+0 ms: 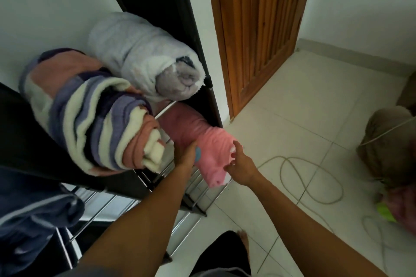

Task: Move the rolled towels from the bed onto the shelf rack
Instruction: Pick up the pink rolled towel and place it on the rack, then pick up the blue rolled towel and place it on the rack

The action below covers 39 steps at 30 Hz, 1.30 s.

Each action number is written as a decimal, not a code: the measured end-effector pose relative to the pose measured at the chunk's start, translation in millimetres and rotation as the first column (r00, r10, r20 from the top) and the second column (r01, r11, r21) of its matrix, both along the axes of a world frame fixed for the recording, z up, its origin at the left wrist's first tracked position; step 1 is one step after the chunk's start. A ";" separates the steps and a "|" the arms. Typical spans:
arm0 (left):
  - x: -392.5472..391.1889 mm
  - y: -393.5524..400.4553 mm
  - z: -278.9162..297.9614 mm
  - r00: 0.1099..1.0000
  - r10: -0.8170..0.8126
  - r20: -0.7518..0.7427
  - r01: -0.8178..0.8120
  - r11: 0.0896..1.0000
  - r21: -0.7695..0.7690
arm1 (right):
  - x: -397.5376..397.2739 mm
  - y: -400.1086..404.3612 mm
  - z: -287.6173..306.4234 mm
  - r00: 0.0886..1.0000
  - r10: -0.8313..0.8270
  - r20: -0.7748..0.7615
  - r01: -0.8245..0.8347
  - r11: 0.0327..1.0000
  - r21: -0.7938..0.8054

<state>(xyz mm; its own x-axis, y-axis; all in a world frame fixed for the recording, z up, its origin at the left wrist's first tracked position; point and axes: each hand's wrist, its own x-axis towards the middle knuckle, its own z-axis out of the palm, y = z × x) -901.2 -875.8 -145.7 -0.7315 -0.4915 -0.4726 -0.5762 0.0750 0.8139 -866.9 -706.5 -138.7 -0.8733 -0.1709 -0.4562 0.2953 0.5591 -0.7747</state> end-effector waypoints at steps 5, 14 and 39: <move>52.0 49.9 30.4 0.941 -0.333 0.054 0.315 0.809 -0.496 | 56.5 45.8 26.0 0.998 -0.052 0.029 0.053 0.998 -0.025; 166.2 202.9 40.0 0.638 -0.763 0.105 0.734 0.560 -0.385 | 232.9 208.1 35.7 0.915 -0.355 0.192 0.358 0.934 0.022; 523.6 619.0 33.9 -0.705 -0.696 0.140 0.696 -0.716 -0.053 | 750.0 361.9 34.4 -0.719 -0.492 0.491 0.420 -0.870 -0.256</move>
<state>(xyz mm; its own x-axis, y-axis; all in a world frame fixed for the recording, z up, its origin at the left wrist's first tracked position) -377.6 -256.8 -111.8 0.1084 0.8324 -0.5435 0.5700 0.3958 0.7200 -116.9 -344.6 -104.2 0.3038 0.5682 -0.7647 -0.4062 -0.6488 -0.6435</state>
